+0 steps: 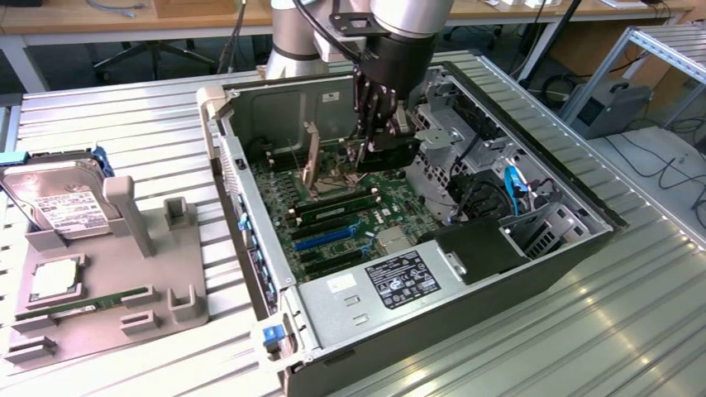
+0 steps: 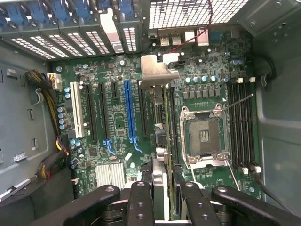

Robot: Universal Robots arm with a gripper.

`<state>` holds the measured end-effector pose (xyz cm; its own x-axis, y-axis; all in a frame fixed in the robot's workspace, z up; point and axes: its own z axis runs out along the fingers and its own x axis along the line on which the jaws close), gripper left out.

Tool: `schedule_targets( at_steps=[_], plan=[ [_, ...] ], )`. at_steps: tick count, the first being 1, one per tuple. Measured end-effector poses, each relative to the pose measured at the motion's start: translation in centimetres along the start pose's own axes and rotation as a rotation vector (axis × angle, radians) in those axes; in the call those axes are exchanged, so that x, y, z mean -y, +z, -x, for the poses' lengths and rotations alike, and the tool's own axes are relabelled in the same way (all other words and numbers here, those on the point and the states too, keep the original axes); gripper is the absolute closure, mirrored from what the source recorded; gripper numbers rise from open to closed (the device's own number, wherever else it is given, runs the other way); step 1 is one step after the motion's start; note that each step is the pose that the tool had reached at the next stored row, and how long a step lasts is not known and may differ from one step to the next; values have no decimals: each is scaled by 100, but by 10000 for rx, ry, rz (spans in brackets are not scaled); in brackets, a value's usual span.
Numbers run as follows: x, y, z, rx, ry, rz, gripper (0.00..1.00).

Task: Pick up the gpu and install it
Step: 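Insert the gpu into the slot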

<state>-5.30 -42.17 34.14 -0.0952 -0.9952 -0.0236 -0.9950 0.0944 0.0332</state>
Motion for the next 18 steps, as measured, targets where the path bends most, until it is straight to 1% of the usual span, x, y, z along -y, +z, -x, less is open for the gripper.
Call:
schedule_targets(
  at_steps=[18],
  plan=[
    [3, 34, -23, 0, 0, 0, 72]
  ],
)
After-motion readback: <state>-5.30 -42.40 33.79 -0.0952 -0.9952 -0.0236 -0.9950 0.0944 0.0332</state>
